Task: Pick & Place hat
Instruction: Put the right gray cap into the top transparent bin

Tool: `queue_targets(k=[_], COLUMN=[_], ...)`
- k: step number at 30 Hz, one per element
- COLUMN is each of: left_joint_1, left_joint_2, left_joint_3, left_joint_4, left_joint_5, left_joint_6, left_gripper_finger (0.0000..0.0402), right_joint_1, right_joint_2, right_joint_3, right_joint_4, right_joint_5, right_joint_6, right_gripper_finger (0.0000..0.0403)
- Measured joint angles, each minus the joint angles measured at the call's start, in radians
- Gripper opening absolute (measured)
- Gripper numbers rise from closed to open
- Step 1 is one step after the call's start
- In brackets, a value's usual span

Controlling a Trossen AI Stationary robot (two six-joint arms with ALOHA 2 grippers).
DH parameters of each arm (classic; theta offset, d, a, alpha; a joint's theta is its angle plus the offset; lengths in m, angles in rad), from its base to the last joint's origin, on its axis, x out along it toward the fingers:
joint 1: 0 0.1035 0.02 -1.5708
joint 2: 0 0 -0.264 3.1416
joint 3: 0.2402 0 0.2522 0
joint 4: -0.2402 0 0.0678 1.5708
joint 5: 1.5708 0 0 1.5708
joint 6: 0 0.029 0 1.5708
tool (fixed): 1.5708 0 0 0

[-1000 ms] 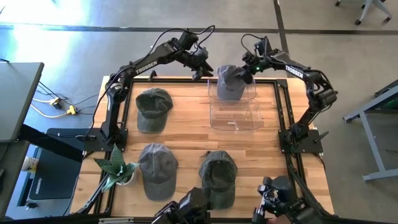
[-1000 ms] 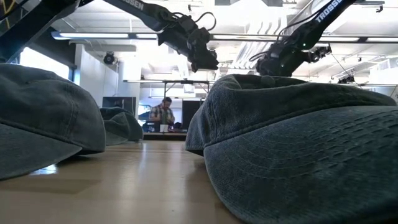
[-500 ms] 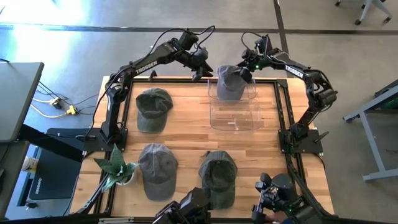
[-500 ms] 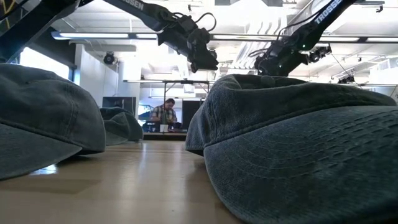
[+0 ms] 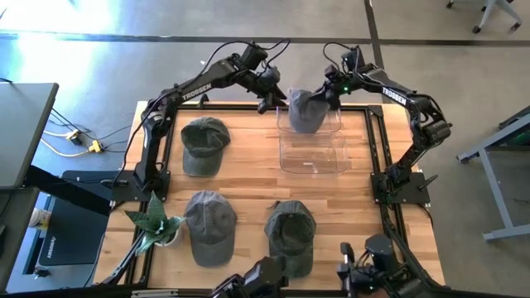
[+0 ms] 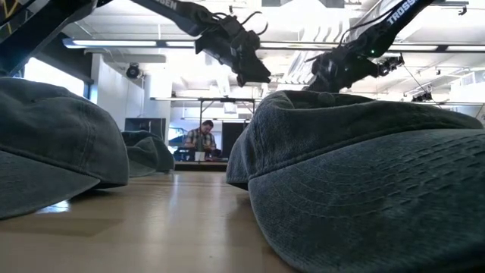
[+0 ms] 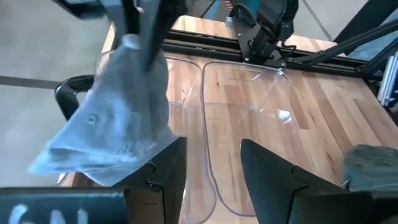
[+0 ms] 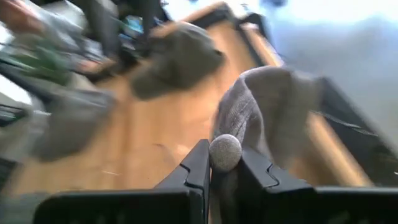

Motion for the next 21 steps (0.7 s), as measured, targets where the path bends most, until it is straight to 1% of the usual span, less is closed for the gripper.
queue_targets(k=[1,2,4,6,9,12,14,16,19,21], left_joint_1=[-0.006,-0.013,-0.022,-0.03,-0.039,-0.044,-0.032,-0.017,0.005,0.014], left_joint_2=[0.0,0.0,0.0,0.0,0.0,0.0,0.0,0.006,0.052,0.083], left_joint_3=[0.0,0.0,0.0,0.0,0.0,0.0,0.0,0.0,0.002,-0.003], left_joint_4=[0.012,0.027,0.055,0.08,0.116,0.146,0.162,0.166,0.202,0.211], left_joint_5=[-0.02,-0.061,-0.169,-0.269,-0.403,-0.477,-0.481,-0.444,-0.405,-0.375], left_joint_6=[-0.002,-0.009,-0.039,-0.053,-0.055,-0.075,-0.105,-0.11,-0.113,-0.134], left_gripper_finger=[0.0147,0.0147,0.0147,0.0147,0.0142,0.0121,0.0097,0.0067,0.0019,0.0006], right_joint_1=[0.0,0.0,0.006,0.013,0.021,0.023,0.022,0.022,0.024,0.026], right_joint_2=[0.0,0.0,0.0,0.0,0.0,0.0,0.0,0.0,0.0,0.0], right_joint_3=[0.0,0.0,0.0,0.0,0.0,0.0,0.0,0.0,0.0,0.0], right_joint_4=[0.0,-0.006,-0.027,-0.046,-0.077,-0.102,-0.109,-0.114,-0.127,-0.14], right_joint_5=[-0.044,-0.079,-0.111,-0.112,-0.109,-0.101,-0.105,-0.114,-0.116,-0.116], right_joint_6=[0.016,0.029,0.033,0.029,0.027,0.026,0.026,0.027,0.029,0.029], right_gripper_finger=[0.0038,0.0045,0.0055,0.0052,0.0038,0.0038,0.0039,0.0048,0.0052,0.0045])
